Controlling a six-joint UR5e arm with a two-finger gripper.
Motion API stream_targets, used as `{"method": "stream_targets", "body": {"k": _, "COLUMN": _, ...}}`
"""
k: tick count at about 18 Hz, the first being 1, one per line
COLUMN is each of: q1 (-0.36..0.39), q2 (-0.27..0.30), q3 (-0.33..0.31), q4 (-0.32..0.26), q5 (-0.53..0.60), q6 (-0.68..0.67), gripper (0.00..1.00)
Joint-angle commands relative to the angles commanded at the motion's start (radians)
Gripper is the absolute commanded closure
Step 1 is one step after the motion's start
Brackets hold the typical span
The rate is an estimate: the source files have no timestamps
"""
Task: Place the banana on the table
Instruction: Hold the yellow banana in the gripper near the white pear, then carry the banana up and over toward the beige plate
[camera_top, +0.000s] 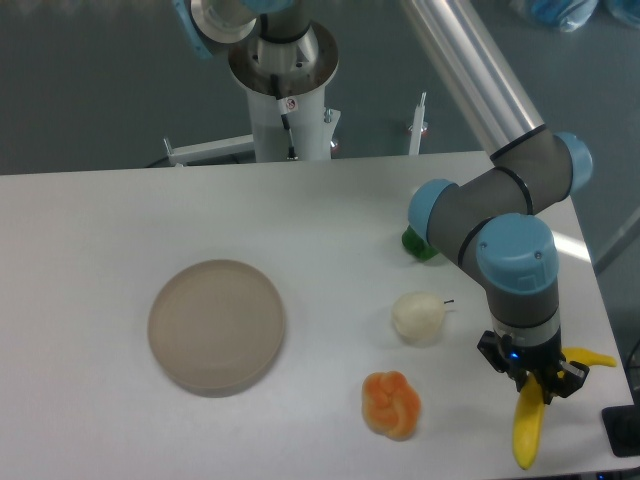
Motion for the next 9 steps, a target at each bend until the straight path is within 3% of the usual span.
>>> {"method": "stream_targets", "body": {"k": 5, "q1": -0.048, "q2": 0.034, "q3": -0.015, "q4": -0.012, "q5": 0.015, "q6": -0.136, "gripper": 0.73}}
{"method": "stream_targets", "body": {"k": 9, "q1": -0.063, "q2": 0.136, "q3": -0.138, "q4": -0.015, "q5": 0.012, "q6": -0.232, "gripper": 0.73}}
